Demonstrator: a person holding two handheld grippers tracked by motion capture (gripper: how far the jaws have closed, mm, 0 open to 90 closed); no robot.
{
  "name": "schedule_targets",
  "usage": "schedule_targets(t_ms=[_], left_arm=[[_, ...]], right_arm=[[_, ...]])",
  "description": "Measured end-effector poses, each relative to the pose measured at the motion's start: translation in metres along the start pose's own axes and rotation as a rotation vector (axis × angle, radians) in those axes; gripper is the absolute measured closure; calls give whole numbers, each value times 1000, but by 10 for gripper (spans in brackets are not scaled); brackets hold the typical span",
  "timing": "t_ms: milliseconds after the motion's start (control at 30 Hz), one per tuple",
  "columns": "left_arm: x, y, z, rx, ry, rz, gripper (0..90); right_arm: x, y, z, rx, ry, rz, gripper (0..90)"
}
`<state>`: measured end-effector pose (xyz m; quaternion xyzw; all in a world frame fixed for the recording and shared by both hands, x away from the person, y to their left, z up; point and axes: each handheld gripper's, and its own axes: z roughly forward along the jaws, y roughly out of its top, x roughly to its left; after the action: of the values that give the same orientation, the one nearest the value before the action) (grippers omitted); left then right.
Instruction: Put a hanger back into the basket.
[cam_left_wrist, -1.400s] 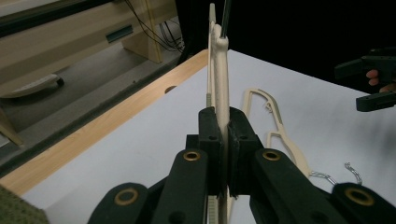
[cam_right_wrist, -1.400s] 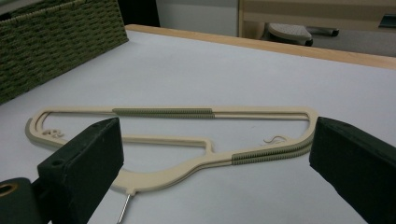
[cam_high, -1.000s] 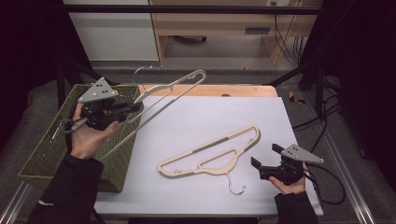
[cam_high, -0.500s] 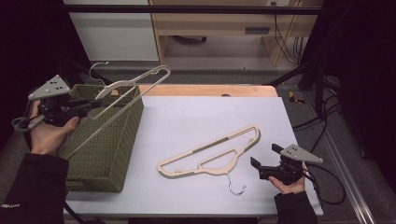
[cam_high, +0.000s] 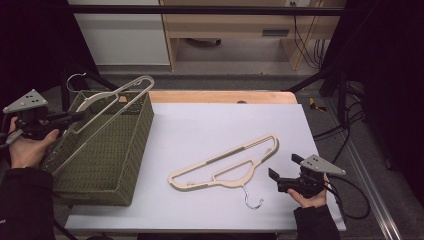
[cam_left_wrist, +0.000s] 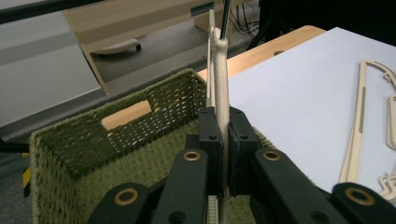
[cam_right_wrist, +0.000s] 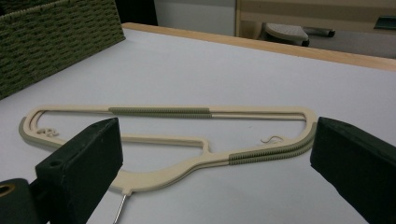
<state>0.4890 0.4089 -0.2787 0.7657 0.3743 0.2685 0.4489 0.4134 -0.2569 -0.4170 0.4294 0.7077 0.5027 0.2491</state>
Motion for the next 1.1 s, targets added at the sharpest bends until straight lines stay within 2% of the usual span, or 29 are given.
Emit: schedule_targets(t_ms=[267,467,733,933,1033,1100], left_arm=[[15,-20,4,32,3,-45,860],[18,-34,9,71,7,-73,860],[21,-58,30,145,11,-123,860],[21,-67,40,185,32,-156,858],[21,-68,46,213,57,-161,854],[22,-69,46,211,69,-175,851]], right_arm=[[0,-1,1,10,-2,-7,27],[0,0,1,8,-5,-4,27],[1,-1,2,15,-2,-3,26],[1,-1,2,13,-2,-7,27],[1,-1,2,14,-1,-7,27],[1,-1,2,14,-4,-8,27]])
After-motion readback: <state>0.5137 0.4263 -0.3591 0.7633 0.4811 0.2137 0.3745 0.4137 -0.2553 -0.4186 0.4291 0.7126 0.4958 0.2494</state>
